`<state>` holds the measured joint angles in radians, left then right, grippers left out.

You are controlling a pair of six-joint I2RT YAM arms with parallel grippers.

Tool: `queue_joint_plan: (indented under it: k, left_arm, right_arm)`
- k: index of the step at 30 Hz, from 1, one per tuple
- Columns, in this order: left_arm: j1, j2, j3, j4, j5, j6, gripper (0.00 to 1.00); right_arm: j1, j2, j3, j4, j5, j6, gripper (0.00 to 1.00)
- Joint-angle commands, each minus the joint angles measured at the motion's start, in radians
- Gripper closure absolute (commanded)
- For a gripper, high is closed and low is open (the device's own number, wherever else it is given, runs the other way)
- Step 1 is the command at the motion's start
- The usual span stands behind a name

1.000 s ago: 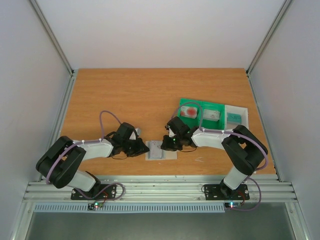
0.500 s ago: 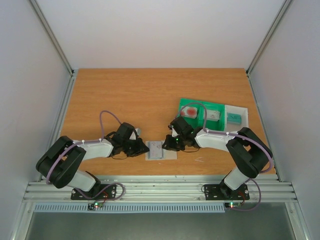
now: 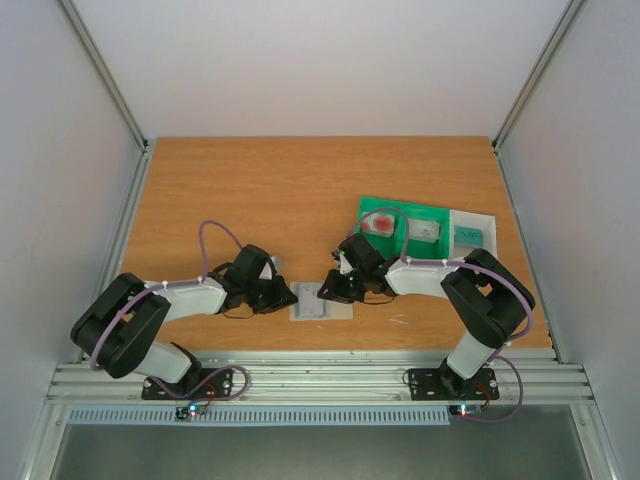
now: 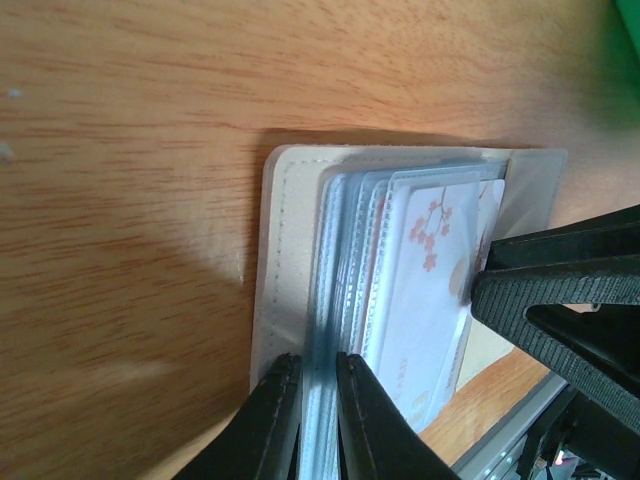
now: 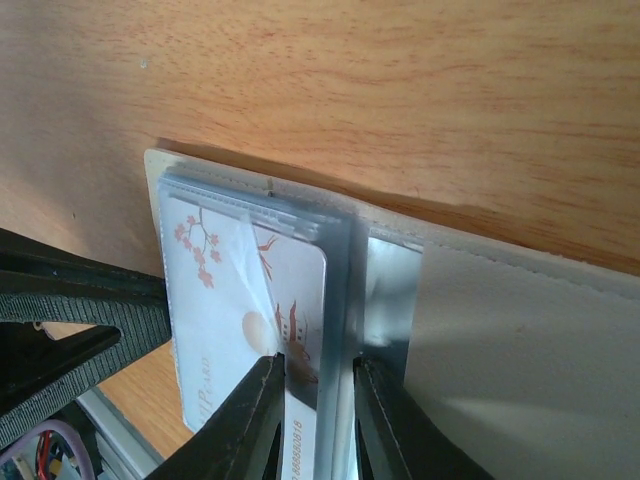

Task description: Take the credit cards out of the card holder

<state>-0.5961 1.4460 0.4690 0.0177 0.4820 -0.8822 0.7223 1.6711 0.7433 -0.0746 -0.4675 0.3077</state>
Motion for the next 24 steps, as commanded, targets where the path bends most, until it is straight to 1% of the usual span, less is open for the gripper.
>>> queue_joint_plan:
  k: [1,9,14,21,23,24]
  left_arm:
    - [-0.004,-0.003,0.018,-0.044,-0.031,0.014,0.88]
    - [-0.004,-0.004,0.018,-0.053,-0.035,0.014,0.88]
    - [-0.004,-0.008,0.031,-0.081,-0.048,0.03,0.88]
    - [-0.004,-0.009,0.031,-0.079,-0.041,0.017,0.88]
    - [-0.004,-0.012,0.032,-0.084,-0.042,0.017,0.88]
    - [-0.004,-0.014,0.034,-0.084,-0.041,0.018,0.88]
  right_arm:
    - [-0.003,0.033,0.001,0.005,0.007,-0.005,0.78]
    - [-0.028,0.005,-0.024,-0.007,0.016,-0.028,0.92]
    - [-0.055,-0.022,-0.033,-0.024,0.015,-0.045,0.96]
    - [-0.068,-0.062,-0.048,-0.017,-0.009,-0.037,0.97]
    - [-0.067,-0.073,-0.048,-0.017,-0.013,-0.034,0.94]
    - [-0.068,-0.075,-0.047,-0.017,-0.015,-0.033,0.91]
